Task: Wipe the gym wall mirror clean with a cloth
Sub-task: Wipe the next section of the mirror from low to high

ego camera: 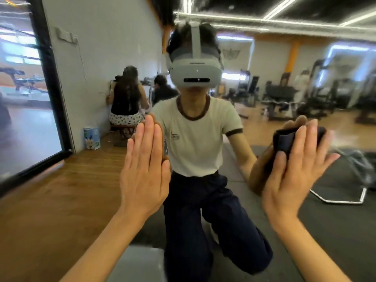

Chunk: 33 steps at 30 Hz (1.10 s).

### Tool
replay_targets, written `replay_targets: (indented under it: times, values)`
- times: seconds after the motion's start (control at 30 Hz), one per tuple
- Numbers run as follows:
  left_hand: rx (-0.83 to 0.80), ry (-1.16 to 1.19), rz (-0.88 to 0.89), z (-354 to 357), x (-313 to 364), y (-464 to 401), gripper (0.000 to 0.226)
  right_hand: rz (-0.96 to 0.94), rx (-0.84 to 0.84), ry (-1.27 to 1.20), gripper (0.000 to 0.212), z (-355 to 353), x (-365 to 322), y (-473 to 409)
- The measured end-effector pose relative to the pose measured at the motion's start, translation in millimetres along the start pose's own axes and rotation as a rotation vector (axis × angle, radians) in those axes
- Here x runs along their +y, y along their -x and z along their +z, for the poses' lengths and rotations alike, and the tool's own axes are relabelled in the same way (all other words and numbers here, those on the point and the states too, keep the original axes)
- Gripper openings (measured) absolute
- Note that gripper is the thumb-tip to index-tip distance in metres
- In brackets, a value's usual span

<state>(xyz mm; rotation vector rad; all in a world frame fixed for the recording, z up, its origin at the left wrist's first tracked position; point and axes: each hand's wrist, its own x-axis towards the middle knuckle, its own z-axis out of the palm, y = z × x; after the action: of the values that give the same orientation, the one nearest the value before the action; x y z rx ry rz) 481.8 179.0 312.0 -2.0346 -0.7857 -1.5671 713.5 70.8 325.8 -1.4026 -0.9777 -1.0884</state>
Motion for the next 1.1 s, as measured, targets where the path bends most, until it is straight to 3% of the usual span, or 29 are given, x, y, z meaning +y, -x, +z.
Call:
replay_targets:
  times: [0.07,0.17,0.27,0.33,0.43,0.53,0.6,0.67,0.73,0.8,0.93,1.1]
  values:
    - [0.002,-0.009,-0.004,1,0,0,0.064,-0.085,-0.022,-0.023,0.052,20,-50,12]
    - [-0.013,0.009,0.006,1,-4,1,0.064,-0.493,-0.135,-0.004,0.057,42,-108,39]
    - [-0.005,0.001,0.003,1,-3,1,0.063,-0.645,-0.127,0.075,0.060,39,-76,37]
    - [0.004,-0.009,-0.009,2,0,1,0.063,-0.540,-0.118,0.077,0.063,22,-29,30]
    - [0.011,-0.003,-0.017,1,-1,1,0.063,-0.211,-0.106,0.067,0.048,-9,38,32]
    - [0.015,0.019,-0.027,1,3,4,0.062,-0.013,-0.058,0.014,0.048,-10,25,39]
    - [-0.006,0.033,-0.041,5,16,13,0.062,-0.165,-0.110,-0.008,0.054,7,-16,50]
    - [-0.021,0.047,-0.061,10,29,24,0.061,-0.463,-0.199,-0.026,0.061,17,-46,63]
    - [-0.014,0.048,-0.076,15,37,33,0.060,-0.660,-0.215,-0.006,0.058,15,-36,61]
    - [-0.007,0.032,-0.080,16,36,34,0.060,-0.646,-0.166,0.019,0.057,4,4,49]
    - [-0.027,-0.004,-0.068,15,32,33,0.063,-0.416,-0.099,-0.011,0.058,-19,73,37]
    - [-0.060,-0.037,-0.058,8,33,37,0.065,-0.390,-0.107,-0.111,0.055,-14,68,38]
